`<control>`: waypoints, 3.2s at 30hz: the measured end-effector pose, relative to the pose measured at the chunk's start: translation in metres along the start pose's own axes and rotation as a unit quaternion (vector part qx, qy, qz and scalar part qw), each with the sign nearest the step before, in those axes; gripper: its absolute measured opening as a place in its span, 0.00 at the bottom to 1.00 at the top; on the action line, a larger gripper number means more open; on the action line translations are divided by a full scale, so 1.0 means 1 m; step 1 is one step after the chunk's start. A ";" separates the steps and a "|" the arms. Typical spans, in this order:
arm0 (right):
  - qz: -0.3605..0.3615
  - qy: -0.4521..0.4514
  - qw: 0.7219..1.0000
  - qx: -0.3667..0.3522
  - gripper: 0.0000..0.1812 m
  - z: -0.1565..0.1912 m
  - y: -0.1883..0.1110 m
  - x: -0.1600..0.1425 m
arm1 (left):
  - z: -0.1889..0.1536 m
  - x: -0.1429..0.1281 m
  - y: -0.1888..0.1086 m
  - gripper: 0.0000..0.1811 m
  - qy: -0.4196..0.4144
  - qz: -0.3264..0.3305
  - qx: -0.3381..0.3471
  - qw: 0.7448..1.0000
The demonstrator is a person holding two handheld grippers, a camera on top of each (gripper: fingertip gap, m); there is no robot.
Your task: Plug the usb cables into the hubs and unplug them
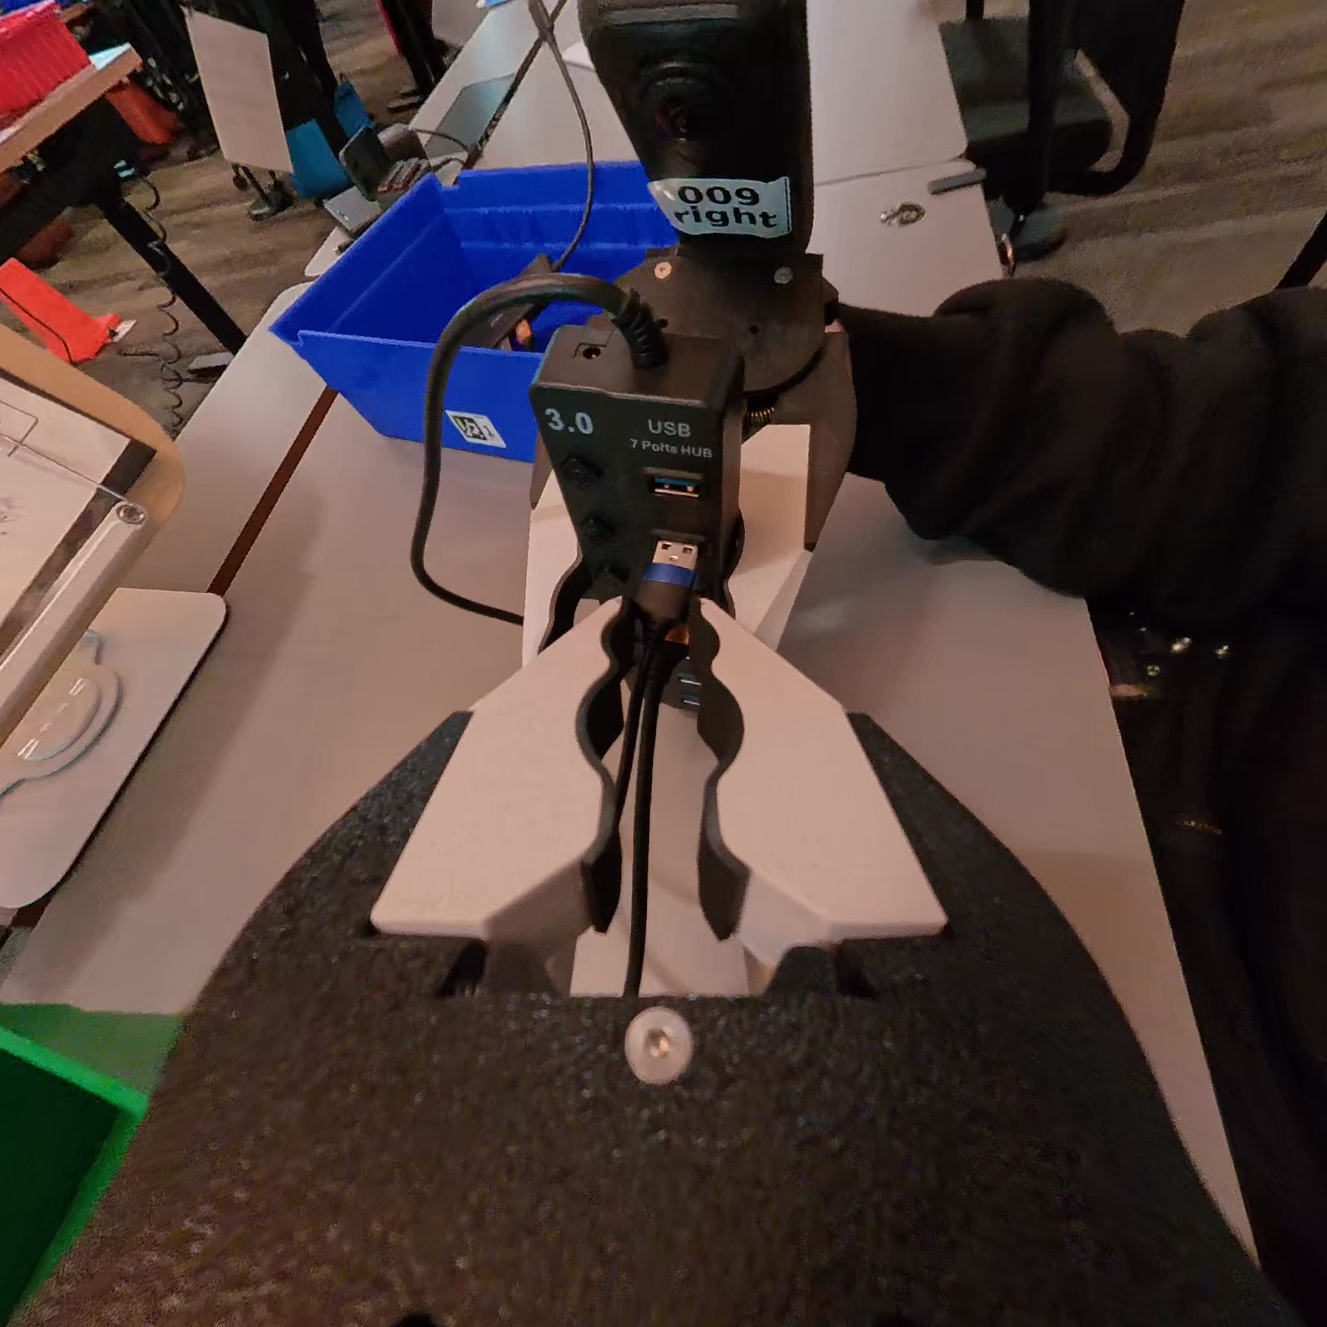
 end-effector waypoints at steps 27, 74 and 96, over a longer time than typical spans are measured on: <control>-0.105 0.065 0.992 0.032 0.34 -0.038 0.006 -0.016 | 0.040 -0.023 0.018 0.07 -0.190 -0.188 -0.049 0.962; -0.069 0.004 0.997 0.026 0.34 -0.020 -0.014 -0.001 | 0.017 -0.006 0.011 0.07 -0.055 -0.146 -0.015 0.988; -0.065 0.021 0.997 0.042 0.34 -0.018 -0.009 -0.006 | 0.017 -0.007 0.008 0.02 -0.073 -0.145 -0.049 0.986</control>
Point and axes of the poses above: each gripper's, where its closed fingertips meet, y out along the fingers, x out of its top, z = x × y across the jaws, the point moved 7 cm from there along -y, back along the fingers, and after that the axes turned 6 degrees about -y, right-handed, at the moved point
